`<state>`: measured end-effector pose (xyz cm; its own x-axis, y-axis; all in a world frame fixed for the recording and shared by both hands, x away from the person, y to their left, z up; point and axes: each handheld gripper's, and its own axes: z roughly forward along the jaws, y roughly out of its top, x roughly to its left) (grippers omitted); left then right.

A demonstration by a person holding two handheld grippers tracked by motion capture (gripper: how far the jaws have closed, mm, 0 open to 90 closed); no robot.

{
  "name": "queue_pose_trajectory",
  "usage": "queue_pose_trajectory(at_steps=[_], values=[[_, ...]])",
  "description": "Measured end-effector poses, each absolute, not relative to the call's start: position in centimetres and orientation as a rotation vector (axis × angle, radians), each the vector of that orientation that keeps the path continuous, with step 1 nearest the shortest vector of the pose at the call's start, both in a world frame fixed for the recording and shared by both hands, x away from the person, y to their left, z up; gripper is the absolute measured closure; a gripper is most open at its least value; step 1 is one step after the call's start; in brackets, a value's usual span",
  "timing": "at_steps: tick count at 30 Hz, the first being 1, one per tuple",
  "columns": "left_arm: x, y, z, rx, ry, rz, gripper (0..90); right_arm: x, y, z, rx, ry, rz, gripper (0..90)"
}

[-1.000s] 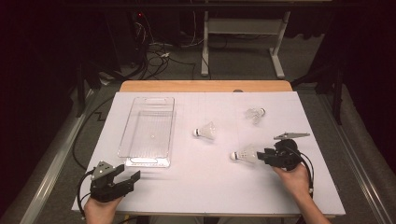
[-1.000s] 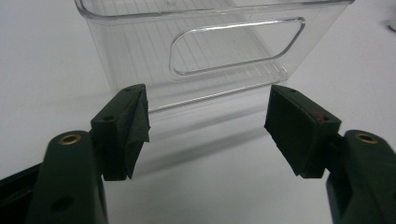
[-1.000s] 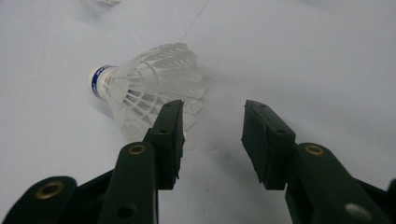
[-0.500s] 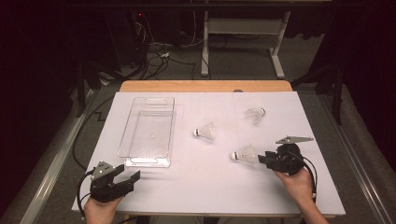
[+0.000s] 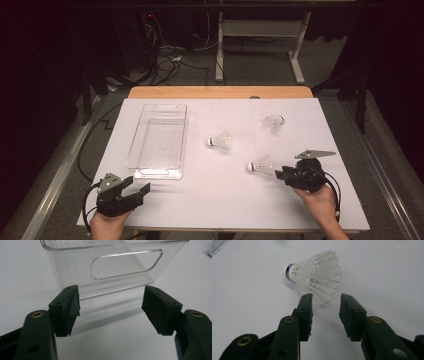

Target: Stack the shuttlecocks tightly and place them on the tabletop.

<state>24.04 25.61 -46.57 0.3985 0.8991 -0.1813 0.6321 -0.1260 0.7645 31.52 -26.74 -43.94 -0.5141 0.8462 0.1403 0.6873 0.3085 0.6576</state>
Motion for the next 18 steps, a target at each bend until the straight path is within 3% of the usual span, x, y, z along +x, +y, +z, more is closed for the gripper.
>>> queue_pose_trajectory(at_steps=[18], values=[[24.0,25.6,-46.6,1.849,1.318,0.418,31.4,31.8,-24.7,-43.9,1.357,2.399,0.999,64.8]])
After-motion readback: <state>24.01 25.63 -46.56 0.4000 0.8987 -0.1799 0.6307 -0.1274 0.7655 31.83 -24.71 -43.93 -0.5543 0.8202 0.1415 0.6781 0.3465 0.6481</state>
